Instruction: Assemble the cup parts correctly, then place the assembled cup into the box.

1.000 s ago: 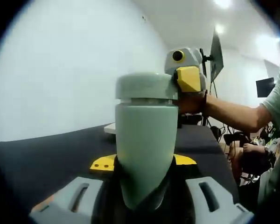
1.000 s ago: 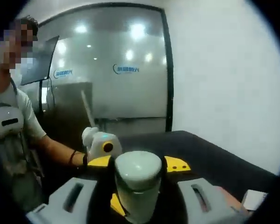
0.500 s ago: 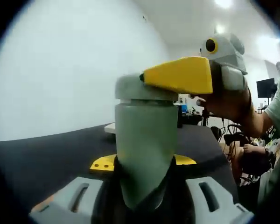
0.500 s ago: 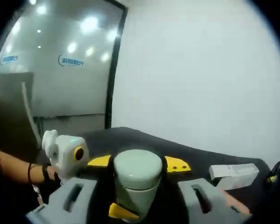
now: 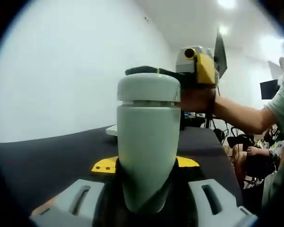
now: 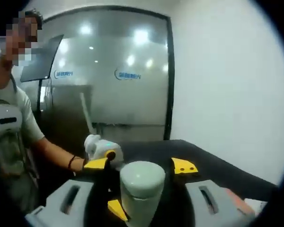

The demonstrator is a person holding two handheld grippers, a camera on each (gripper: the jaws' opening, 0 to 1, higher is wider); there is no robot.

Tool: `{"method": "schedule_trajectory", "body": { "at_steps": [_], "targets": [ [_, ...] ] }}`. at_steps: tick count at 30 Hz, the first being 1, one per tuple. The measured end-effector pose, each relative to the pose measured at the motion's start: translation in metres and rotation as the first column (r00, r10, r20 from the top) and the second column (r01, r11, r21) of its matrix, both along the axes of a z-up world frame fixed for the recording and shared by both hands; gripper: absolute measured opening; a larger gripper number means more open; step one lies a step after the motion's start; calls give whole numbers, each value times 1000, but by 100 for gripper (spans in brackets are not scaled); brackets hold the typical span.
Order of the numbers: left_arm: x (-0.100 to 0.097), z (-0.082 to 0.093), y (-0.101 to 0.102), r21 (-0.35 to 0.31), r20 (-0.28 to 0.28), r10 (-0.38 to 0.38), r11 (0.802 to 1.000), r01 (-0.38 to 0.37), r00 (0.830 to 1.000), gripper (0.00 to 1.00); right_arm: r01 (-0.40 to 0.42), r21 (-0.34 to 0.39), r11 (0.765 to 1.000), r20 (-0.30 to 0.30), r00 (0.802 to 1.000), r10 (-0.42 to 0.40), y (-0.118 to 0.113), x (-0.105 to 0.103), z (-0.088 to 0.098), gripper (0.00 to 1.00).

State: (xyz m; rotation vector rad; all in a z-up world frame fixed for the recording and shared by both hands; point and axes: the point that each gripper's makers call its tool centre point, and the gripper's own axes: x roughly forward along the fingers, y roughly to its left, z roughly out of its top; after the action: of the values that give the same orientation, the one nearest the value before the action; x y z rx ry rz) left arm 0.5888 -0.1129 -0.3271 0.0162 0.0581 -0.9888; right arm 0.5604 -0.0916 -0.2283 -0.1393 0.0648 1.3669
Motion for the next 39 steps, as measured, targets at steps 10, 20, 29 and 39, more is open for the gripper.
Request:
{"method": "schedule_trajectory", "body": {
  "at_steps": [10, 20, 29, 39],
  "targets": [
    [1, 0, 2, 4, 0, 1, 1000, -1, 1000, 39, 51, -27, 998, 22, 998, -51, 15, -9, -18, 39],
    [1, 0, 3, 5, -4, 7, 1000, -7, 1000, 39, 486, 27, 873, 4, 874, -486, 0, 10, -17, 39],
    [1, 0, 4, -6, -10, 8, 1000, -8, 1000, 39, 540, 37, 841, 66, 838, -541, -7, 21, -11, 43],
    [1, 1, 2, -1, -5, 4, 1000, -4, 1000, 39, 153, 128, 980, 53, 986, -161, -13, 2, 23, 56]
  ]
}}
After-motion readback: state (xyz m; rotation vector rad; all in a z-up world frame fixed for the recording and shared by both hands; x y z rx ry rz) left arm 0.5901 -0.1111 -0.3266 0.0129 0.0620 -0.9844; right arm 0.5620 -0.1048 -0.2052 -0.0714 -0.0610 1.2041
